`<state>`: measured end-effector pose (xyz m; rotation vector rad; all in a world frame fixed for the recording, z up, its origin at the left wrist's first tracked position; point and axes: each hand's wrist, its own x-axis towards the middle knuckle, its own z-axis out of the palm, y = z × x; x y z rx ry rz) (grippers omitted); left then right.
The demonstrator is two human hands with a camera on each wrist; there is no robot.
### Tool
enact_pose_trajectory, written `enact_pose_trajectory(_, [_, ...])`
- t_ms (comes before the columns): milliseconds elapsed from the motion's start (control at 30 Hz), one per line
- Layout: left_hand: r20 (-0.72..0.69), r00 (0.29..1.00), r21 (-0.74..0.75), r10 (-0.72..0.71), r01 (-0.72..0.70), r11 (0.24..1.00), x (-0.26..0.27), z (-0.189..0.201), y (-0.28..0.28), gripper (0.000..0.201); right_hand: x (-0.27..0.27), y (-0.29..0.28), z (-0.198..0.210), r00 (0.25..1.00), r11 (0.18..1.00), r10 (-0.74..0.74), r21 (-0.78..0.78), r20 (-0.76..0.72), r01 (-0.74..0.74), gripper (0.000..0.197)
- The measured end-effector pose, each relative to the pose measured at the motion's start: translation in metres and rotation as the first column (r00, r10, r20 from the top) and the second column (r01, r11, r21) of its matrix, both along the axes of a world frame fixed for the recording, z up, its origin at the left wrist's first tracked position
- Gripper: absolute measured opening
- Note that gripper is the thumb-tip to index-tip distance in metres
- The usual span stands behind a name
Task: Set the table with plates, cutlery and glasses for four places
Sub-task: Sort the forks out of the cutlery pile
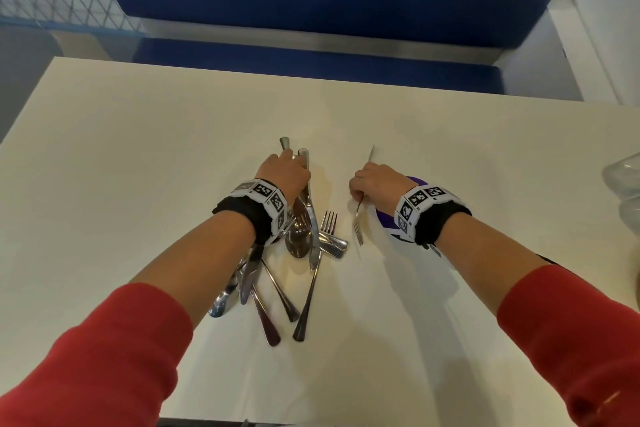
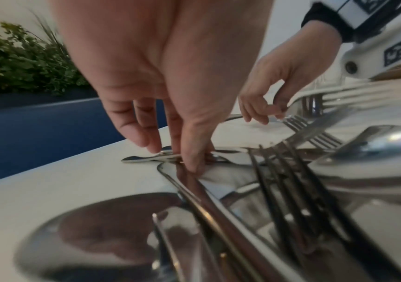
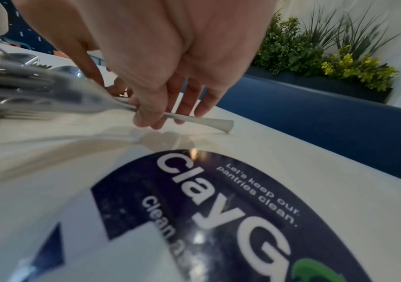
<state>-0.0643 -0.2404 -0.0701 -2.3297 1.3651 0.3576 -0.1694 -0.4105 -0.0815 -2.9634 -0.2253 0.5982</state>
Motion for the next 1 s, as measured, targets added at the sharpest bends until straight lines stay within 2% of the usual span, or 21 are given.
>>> enact_pose_trajectory(100, [0.012, 0.997, 0.027, -0.078, 0.078, 0.997, 0.005, 0.002, 0.0, 0.024, 0.002, -0.009, 0.009, 0.996, 0.997, -0.042, 0.063, 0.076, 0.037, 0.026])
enact_pose_trajectory(167, [-0.004, 0.997, -0.014, -0.079, 0.078, 0.997, 0.009, 0.008, 0.0, 0.019, 0.004, -0.012, 0.018, 0.981, 0.988, -0.115, 0.122, 0.156, 0.096, 0.018])
enact_pose_trajectory(233, [-0.078, 0.997, -0.136, 0.019, -0.029, 0.99, 0.012, 0.018, 0.003, 0.018, 0.004, -0.011, 0.029, 0.944, 0.965, -0.224, 0.191, 0.24, 0.18, 0.01])
enact_pose_trajectory(300, [-0.165, 0.977, -0.31, 0.132, -0.179, 0.934, 0.016, 0.033, 0.01, 0.017, 0.003, -0.008, 0.04, 0.857, 0.897, -0.395, 0.341, 0.331, 0.281, 0.009])
enact_pose_trajectory(367, [-0.283, 0.931, -0.483, 0.229, -0.345, 0.805, 0.021, 0.046, 0.019, 0.014, 0.004, -0.002, 0.052, 0.71, 0.758, -0.589, 0.568, 0.386, 0.321, 0.011])
enact_pose_trajectory(433, [-0.477, 0.83, -0.585, 0.289, -0.546, 0.6, 0.021, 0.055, 0.027, 0.017, 0.008, 0.007, 0.063, 0.57, 0.564, -0.754, 0.767, 0.326, 0.308, 0.014])
enact_pose_trajectory(467, [-0.592, 0.754, -0.59, 0.286, -0.647, 0.483, 0.017, 0.059, 0.028, 0.02, 0.01, 0.012, 0.068, 0.529, 0.461, -0.809, 0.834, 0.255, 0.303, 0.015])
enact_pose_trajectory(533, [-0.79, 0.576, -0.517, 0.211, -0.81, 0.275, 0.004, 0.06, 0.026, 0.023, 0.014, 0.028, 0.075, 0.522, 0.241, -0.851, 0.926, 0.057, 0.292, 0.017])
enact_pose_trajectory(567, [-0.847, 0.505, -0.472, 0.167, -0.858, 0.201, -0.004, 0.059, 0.024, 0.023, 0.014, 0.036, 0.076, 0.539, 0.14, -0.841, 0.946, -0.043, 0.294, 0.019])
enact_pose_trajectory(600, [-0.887, 0.445, -0.427, 0.123, -0.893, 0.143, -0.013, 0.058, 0.02, 0.024, 0.014, 0.044, 0.076, 0.554, 0.071, -0.824, 0.948, -0.119, 0.309, 0.019])
enact_pose_trajectory(633, [-0.918, 0.389, -0.382, 0.074, -0.92, 0.09, -0.022, 0.056, 0.017, 0.024, 0.013, 0.051, 0.074, 0.566, 0.043, -0.808, 0.941, -0.165, 0.335, 0.02])
enact_pose_trajectory(700, [-0.959, 0.284, -0.284, -0.017, -0.959, 0.013, -0.037, 0.051, 0.012, 0.026, 0.009, 0.061, 0.07, 0.584, 0.043, -0.785, 0.922, -0.206, 0.384, 0.02])
enact_pose_trajectory(800, [-0.981, 0.172, -0.17, -0.093, -0.985, -0.024, -0.053, 0.045, 0.011, 0.025, 0.001, 0.064, 0.066, 0.594, 0.058, -0.774, 0.911, -0.218, 0.409, 0.019])
enact_pose_trajectory(900, [-0.983, 0.144, -0.141, -0.114, -0.99, -0.031, -0.064, 0.045, 0.012, 0.023, -0.007, 0.064, 0.063, 0.604, 0.1, -0.772, 0.901, -0.196, 0.421, 0.02])
enact_pose_trajectory(1000, [-0.983, 0.141, -0.135, -0.12, -0.989, -0.054, -0.068, 0.046, 0.014, 0.022, -0.012, 0.066, 0.061, 0.583, 0.04, -0.776, 0.903, -0.241, 0.427, 0.021])
